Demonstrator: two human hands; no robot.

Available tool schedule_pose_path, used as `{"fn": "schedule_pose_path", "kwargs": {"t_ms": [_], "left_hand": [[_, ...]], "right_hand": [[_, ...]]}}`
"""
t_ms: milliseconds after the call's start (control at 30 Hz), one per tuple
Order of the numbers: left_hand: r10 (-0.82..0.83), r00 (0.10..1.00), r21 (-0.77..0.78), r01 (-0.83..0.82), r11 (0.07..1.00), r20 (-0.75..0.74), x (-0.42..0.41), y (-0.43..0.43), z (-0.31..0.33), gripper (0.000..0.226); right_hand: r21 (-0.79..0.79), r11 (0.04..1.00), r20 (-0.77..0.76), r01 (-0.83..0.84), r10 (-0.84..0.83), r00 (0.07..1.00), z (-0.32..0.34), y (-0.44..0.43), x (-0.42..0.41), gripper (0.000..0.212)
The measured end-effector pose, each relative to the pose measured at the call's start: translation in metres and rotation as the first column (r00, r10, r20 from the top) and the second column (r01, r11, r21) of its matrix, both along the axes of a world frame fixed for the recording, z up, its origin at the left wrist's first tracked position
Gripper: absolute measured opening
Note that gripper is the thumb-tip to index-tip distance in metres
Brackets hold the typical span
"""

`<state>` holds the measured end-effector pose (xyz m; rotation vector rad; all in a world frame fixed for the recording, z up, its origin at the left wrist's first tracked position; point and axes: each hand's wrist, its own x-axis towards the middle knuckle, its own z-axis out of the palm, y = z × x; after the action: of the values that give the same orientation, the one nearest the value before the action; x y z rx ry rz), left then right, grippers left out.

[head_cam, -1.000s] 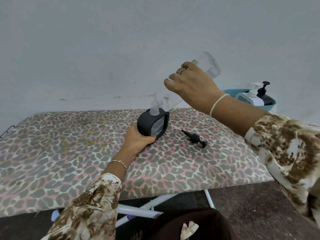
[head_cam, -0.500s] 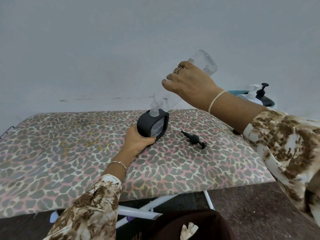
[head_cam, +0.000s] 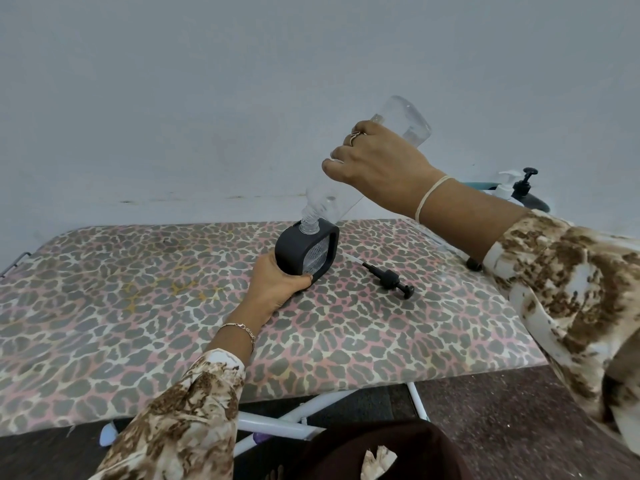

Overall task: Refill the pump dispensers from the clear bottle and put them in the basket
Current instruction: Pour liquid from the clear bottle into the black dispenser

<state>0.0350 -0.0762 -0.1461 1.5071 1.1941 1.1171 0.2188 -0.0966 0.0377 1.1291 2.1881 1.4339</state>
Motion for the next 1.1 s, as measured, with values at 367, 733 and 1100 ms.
{"fn": "schedule_pose_path", "kwargs": {"t_ms": [367, 733, 1100], "left_hand": [[0.006, 1.0, -0.002, -0.006, 1.0, 0.002, 0.0003, -0.0009, 0.0014, 0.043], [-0.003, 1.0, -0.006, 0.003, 1.0, 0.024, 0.0005, 0.0007, -0.0008, 0.045], [-0.001, 1.0, 0.009, 0.001, 1.0, 0.01, -0.0002, 0.0, -0.0007, 0.044]], "right_hand": [[-0.013, 1.0, 0.02, -0.011, 0.011, 1.0, 0.0033, 0.0049, -0.0015, 0.026], [-0.013, 1.0, 0.024, -0.022, 0.022, 0.999, 0.0039, 0.0067, -0.0024, 0.027], [-0.016, 0.999, 0.05, -0.03, 0.031, 0.998, 0.0058, 0.0097, -0.0023, 0.028]]}}
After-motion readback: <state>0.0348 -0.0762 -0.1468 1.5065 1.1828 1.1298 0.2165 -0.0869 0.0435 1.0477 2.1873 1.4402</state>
